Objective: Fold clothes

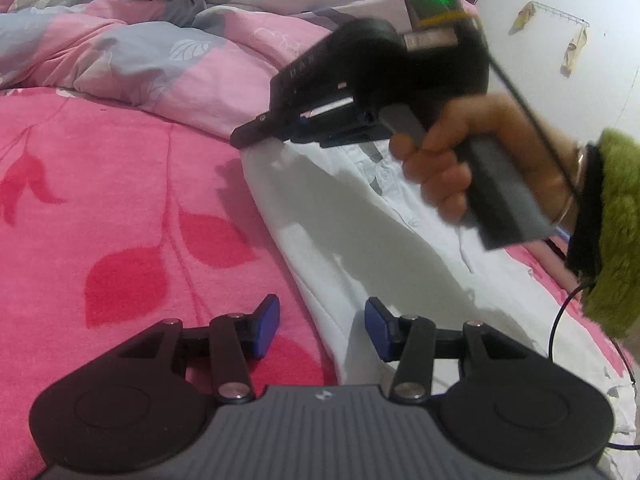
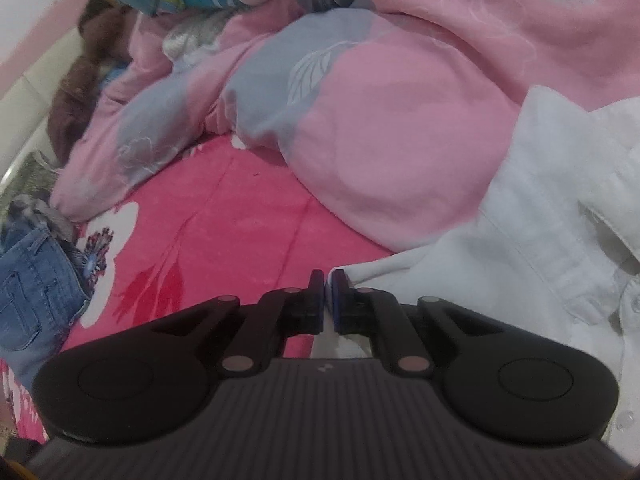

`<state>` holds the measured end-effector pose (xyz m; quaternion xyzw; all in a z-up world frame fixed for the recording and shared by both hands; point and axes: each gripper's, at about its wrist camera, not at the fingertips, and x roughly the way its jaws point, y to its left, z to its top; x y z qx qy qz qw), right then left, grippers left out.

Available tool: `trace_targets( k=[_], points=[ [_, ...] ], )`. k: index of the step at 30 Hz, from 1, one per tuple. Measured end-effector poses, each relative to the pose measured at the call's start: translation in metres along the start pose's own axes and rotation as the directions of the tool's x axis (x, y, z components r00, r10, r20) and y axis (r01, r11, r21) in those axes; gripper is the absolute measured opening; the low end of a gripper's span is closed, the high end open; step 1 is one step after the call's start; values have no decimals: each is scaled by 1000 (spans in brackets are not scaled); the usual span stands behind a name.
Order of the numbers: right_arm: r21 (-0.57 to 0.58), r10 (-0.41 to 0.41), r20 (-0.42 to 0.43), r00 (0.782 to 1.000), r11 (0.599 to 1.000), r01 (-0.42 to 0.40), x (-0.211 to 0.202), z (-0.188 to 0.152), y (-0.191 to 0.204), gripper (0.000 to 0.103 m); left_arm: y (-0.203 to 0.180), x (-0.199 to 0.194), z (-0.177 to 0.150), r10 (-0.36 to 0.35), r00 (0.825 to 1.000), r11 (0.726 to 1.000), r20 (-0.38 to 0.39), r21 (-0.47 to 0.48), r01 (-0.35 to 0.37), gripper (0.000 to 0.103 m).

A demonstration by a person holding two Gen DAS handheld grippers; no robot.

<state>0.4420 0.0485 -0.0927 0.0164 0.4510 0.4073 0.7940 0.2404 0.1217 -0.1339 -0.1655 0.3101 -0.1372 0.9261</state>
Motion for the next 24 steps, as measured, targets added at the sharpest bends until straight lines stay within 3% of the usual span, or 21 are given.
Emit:
trace_targets(
  k=[7,9,11,13,19,24],
  points=[
    [3,16,59,998,1000,-16,8,-5,-15,6,1,-1,-1,-3,1000,1000,2,-2,3,47],
    [18,15,91,996,1000,-17,0,1,-13,13,1,-1,-1,-5,1000,1000,2,-4,5,48],
    [32,14,123,992,999,-18,-9,7,-12,33,0,-2,0,-5,1000,1000,2,-4,5,48],
    [42,10,157,988,999,-17,-21,13,-10,34,0,-2,0,-7,1000,1000,2,-6,7,48],
    [26,-32,297,954,999,26,-116,9,-1,34,3,0,1,-9,1000,1000,1,-22,9,48],
    [-12,-116,408,905,991,133,-237,-31,5,30,4,1,2,-8,1000,999,-2,-31,8,48]
  ],
)
